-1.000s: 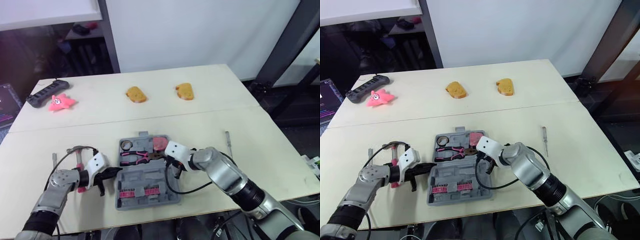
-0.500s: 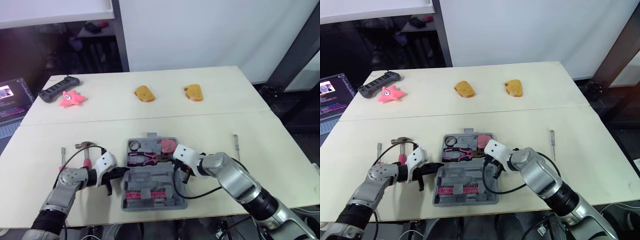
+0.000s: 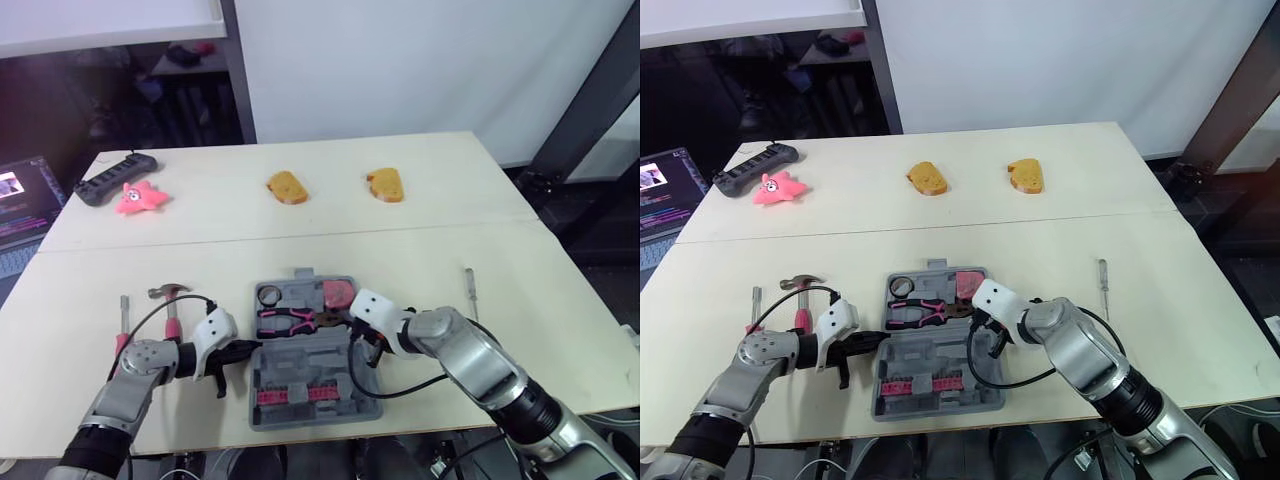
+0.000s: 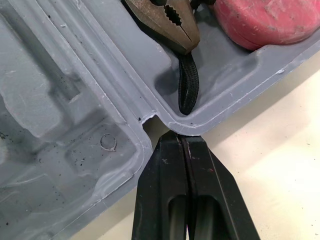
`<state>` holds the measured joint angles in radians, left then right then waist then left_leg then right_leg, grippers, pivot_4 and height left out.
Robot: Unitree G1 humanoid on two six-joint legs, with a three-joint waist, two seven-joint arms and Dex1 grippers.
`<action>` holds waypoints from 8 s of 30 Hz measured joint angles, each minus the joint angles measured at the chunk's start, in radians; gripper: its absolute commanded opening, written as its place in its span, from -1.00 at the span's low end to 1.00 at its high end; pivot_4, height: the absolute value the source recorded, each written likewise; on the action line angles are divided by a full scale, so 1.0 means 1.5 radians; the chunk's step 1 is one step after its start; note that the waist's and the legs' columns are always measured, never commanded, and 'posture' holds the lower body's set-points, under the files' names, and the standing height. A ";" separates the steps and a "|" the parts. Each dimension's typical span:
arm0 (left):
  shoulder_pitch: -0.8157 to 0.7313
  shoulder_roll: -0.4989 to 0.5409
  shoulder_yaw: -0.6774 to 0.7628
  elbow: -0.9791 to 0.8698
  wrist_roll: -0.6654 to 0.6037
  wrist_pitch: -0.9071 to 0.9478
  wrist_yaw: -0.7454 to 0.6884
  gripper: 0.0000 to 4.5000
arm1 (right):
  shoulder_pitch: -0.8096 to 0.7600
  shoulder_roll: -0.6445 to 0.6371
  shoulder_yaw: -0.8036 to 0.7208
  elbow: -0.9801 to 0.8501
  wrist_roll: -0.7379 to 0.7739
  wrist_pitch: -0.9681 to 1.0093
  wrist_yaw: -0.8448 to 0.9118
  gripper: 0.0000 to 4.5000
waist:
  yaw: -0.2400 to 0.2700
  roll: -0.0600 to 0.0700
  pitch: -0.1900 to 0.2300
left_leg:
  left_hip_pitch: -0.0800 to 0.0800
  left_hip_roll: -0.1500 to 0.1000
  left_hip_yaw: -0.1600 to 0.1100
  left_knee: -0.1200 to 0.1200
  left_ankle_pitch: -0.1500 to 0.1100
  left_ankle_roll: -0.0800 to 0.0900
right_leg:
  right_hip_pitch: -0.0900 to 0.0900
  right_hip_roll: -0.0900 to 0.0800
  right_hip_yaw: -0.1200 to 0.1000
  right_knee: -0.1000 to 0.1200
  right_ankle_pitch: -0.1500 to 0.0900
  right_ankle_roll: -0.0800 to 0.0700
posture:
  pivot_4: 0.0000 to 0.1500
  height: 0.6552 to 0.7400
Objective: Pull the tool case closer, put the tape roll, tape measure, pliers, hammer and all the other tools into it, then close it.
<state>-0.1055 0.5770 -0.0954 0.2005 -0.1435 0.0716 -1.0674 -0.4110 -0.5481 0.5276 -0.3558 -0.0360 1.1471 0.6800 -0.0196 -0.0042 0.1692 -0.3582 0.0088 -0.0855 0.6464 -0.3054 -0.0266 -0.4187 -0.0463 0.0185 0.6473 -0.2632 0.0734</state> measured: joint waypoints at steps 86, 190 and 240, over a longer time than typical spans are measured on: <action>0.122 0.268 0.367 0.416 -0.116 -0.259 -0.086 0.98 | 0.663 -0.117 -0.859 -0.049 0.290 -0.434 0.230 1.00 | 0.005 -0.005 0.005 | 0.001 0.002 0.005 -0.001 0.000 0.000 | 0.000 -0.001 0.002 0.000 -0.002 -0.002 | 1.00 1.00; 0.111 0.089 0.099 -0.222 -0.200 -0.039 -0.121 1.00 | -0.260 -0.162 0.217 0.266 -0.379 -1.001 0.584 -0.01 | -0.011 -0.003 0.014 | -0.001 0.002 0.005 0.002 0.000 0.000 | -0.003 0.001 0.003 0.003 0.001 -0.001 | 1.00 1.00; 0.060 0.088 0.080 -0.169 -0.188 -0.039 -0.146 1.00 | 0.232 0.378 -0.475 -0.242 -0.012 0.306 -0.260 0.31 | -0.001 -0.004 0.008 | -0.004 0.002 0.002 0.001 0.005 -0.008 | -0.004 0.002 0.001 0.002 0.004 -0.002 | 1.00 1.00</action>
<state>-0.0150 0.7091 0.0244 -0.0533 -0.4258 0.0123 -1.2859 -0.0635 0.0195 -0.1843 -0.7187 -0.0539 1.6064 0.2902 -0.0204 -0.0101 0.1815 -0.3635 0.0120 -0.0829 0.6478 -0.2984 -0.0388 -0.4251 -0.0437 0.0201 0.6510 -0.2579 0.0709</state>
